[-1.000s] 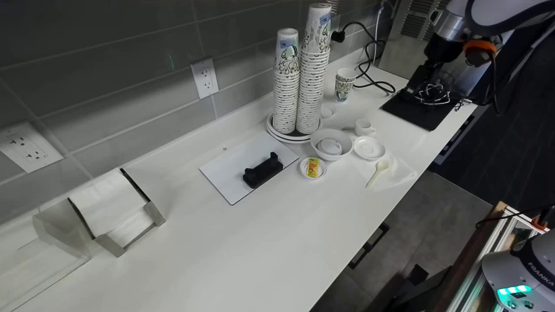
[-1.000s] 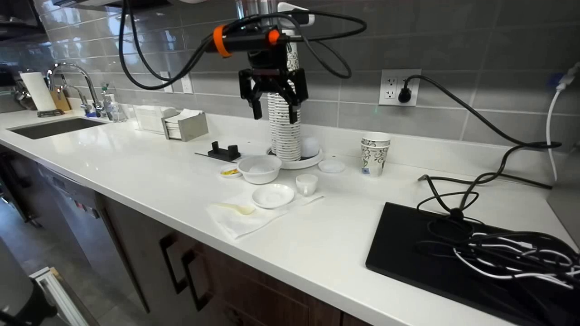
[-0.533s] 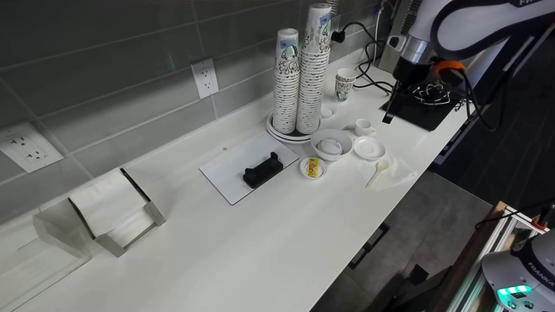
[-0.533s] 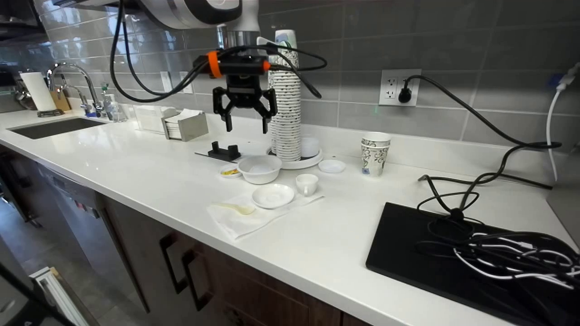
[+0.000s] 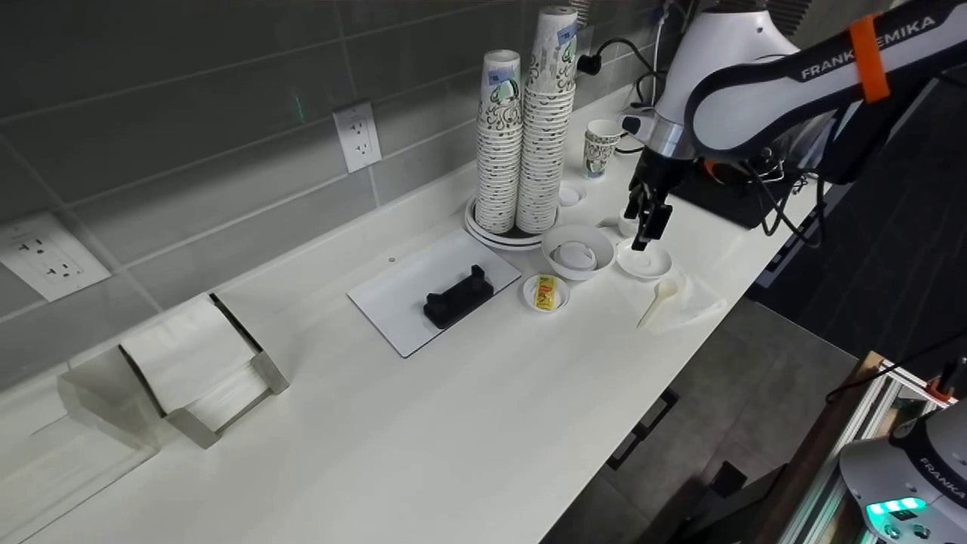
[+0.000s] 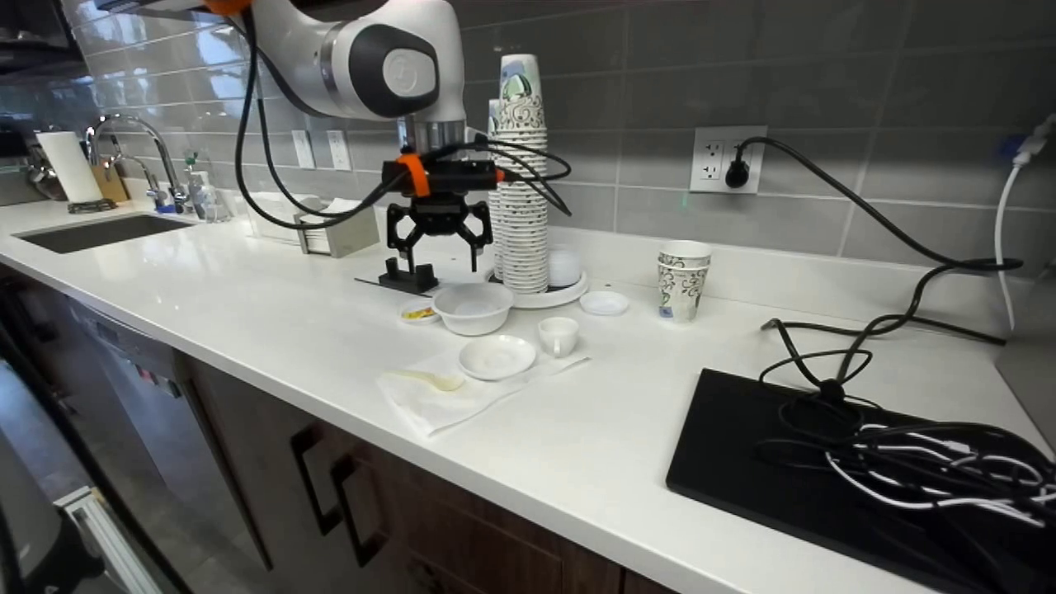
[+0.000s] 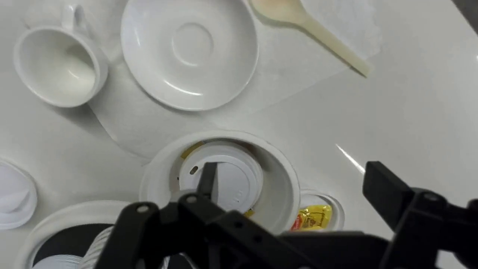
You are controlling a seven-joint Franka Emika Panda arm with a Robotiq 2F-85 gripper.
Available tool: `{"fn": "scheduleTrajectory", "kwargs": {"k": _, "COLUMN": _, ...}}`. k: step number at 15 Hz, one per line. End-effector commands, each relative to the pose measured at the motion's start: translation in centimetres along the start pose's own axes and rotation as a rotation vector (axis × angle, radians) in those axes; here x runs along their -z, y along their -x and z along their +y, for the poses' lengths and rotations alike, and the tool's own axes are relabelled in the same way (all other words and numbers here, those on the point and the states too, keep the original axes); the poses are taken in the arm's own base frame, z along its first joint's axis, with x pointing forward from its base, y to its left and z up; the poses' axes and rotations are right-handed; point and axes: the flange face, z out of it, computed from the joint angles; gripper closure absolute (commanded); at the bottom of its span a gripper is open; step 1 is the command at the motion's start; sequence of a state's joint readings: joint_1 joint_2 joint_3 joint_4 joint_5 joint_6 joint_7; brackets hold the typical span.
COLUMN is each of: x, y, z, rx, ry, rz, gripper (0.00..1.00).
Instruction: Put the coffee cup lid on the counter
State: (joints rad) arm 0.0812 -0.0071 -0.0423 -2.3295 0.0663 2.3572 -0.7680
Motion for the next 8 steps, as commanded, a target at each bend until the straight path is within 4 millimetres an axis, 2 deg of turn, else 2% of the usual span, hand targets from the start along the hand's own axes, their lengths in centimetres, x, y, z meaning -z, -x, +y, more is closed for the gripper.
{"fn": "scheduleTrajectory", "kwargs": {"k": 1, "x": -2.4, "y": -2.1, "z": 1.4, "rx": 0.042, "ry": 0.017, "rz": 0.066, "gripper": 0.00}}
{"fn": "scheduleTrajectory", "kwargs": {"k": 8, "x": -6.5, "y": -4.2, "z": 3.6, "rx": 0.015, "ry": 0.049, "rz": 0.175, "gripper": 0.00}}
